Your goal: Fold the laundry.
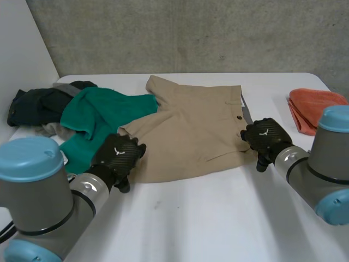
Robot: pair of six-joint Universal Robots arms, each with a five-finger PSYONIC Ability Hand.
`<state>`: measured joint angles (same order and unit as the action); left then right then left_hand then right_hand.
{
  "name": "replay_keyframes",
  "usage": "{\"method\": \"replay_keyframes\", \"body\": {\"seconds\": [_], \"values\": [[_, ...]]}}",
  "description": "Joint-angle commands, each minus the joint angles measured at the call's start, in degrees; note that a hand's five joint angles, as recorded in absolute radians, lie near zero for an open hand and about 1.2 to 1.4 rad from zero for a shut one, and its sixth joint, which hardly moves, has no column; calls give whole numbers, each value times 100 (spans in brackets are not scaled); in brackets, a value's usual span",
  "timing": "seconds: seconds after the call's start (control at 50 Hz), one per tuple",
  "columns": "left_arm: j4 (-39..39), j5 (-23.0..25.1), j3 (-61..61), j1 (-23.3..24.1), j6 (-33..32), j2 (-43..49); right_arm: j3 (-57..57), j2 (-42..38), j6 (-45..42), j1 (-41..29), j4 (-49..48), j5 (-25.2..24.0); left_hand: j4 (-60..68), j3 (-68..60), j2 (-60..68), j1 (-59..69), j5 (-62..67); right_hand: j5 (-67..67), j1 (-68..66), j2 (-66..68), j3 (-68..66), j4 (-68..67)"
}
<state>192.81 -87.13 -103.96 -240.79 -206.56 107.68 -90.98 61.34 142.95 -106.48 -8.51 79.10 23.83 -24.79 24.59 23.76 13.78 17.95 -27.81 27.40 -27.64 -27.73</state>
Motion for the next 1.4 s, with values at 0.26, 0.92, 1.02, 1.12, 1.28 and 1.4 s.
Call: {"method": "replay_keyframes", "body": {"seconds": [0.26,0.92,1.02,1.12,1.28,1.4], "values": [[-7,-23,1184,-99,265,1518,1390,-1387,-224,39,104,-18,2453,-2357,2377,2460,2457,1426,-1440,1480,-1456,-1447],[-85,-155,1371,-134,247,659,1207,-651,-250,48,95,9,5617,-5521,5541,5624,5622,5205,-5219,5260,-5236,-5227],[-445,-129,983,-91,230,61,687,351,-522,74,656,17,5617,-5521,5541,5624,5622,5205,-5219,5260,-5236,-5227],[-1314,20,570,85,230,-642,197,1570,-1337,512,3154,70,5617,-5521,5541,5624,5622,5205,-5219,5260,-5236,-5227],[-2529,319,69,498,221,-1232,-657,2523,-2306,1085,4158,-237,5617,-5521,5541,5624,5622,5205,-5219,5260,-5236,-5227],[-2231,284,288,639,221,-873,-807,2383,-2272,1120,3822,-272,5617,-5521,5541,5624,5622,5205,-5219,5260,-5236,-5227]]}}
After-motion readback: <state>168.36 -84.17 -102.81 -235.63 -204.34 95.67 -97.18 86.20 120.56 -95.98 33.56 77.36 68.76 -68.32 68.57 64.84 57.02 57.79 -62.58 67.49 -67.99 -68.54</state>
